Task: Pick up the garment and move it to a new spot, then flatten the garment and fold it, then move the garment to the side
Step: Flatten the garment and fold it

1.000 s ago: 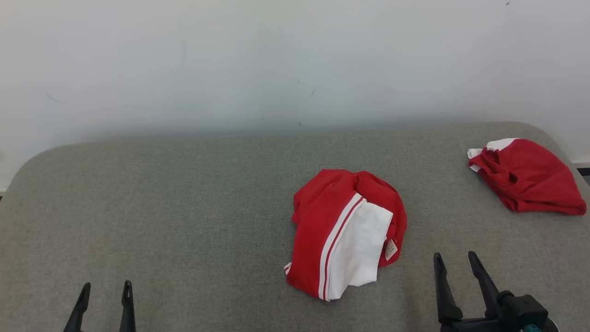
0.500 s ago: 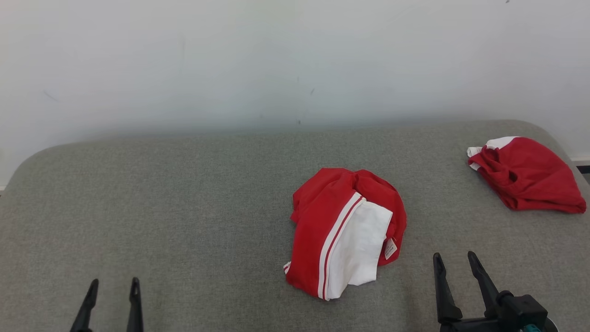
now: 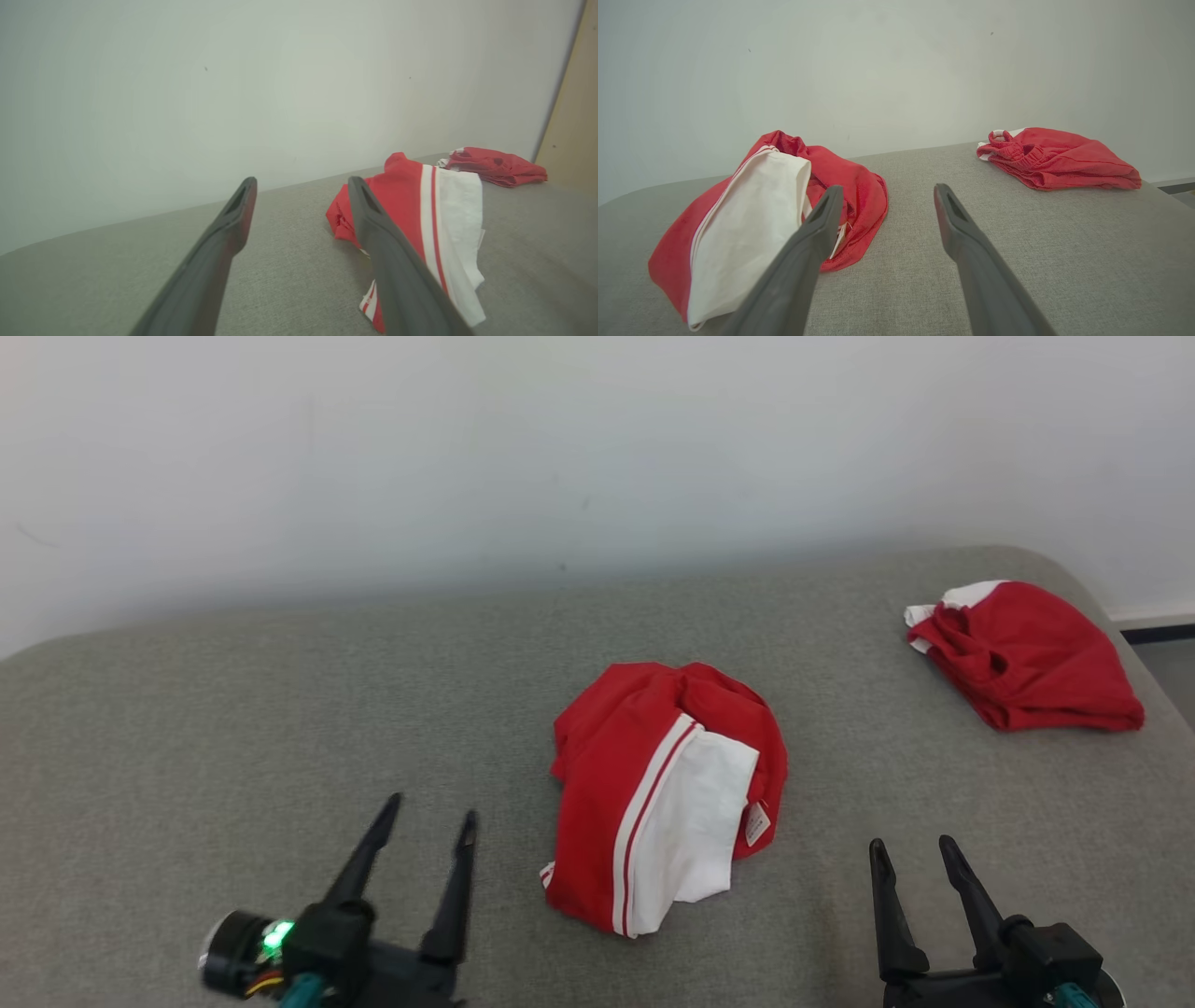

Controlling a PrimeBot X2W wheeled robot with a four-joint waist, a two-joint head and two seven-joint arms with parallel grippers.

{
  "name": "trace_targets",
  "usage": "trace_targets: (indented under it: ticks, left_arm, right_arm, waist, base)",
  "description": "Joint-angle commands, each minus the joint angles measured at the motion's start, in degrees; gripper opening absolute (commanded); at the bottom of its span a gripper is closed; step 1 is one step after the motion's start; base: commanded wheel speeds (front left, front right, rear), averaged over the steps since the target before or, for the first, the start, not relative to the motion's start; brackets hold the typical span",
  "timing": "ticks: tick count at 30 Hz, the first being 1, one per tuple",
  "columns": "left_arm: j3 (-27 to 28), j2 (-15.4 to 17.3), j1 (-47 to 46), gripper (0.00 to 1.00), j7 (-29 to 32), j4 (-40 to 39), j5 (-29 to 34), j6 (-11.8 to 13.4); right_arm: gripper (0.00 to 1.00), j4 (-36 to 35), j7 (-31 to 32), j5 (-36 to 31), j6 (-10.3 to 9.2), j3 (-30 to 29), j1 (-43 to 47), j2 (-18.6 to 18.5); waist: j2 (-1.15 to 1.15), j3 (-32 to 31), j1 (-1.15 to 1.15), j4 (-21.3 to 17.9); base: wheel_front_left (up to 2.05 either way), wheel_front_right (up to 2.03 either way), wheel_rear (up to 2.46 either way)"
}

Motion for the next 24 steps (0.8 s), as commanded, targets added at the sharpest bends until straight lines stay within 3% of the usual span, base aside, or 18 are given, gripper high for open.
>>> trace_targets:
  ticks: [1,7,14,20,24]
  left_arm:
    - [-2.9,-0.7,-2.6,1.0,-0.2,1.4,0.2,-0.4]
    - [-10.5,-1.8,-7.8,1.0,-0.2,6.3,-1.1,-0.5]
    - [-15.6,-1.6,-11.1,1.0,-0.2,12.8,-2.2,-0.6]
    - [-17.5,-0.7,-12.9,1.0,-0.2,19.8,-2.5,-0.4]
    - [-16.9,-0.3,-14.7,1.0,-0.2,25.8,-1.4,1.2]
  right_arm:
    - [1.0,-0.1,-0.1,0.1,-0.16,0.2,-0.3,0.1]
    - [1.0,-0.4,-0.1,0.3,-0.17,0.1,-1.4,0.3]
    - [1.0,-0.6,-0.1,0.8,-0.16,-0.1,-2.6,0.5]
    - [1.0,-1.1,-0.1,1.2,-0.17,-0.6,-3.4,0.6]
    - [1.0,-1.4,-0.1,1.2,-0.16,-0.7,-3.6,0.7]
  waist:
    - [0.0,1.3,0.0,-1.8]
    - [0.0,3.4,0.0,-5.6]
    - [0.0,6.0,0.0,-9.6]
    - [0.0,8.4,0.0,-12.4]
    - [0.0,9.2,0.0,-13.2]
  base:
    - [0.0,0.0,0.0]
    - [0.0,0.0,0.0]
    - [0.0,0.0,0.0]
    - [0.0,0.0,0.0]
    - [0.0,0.0,0.0]
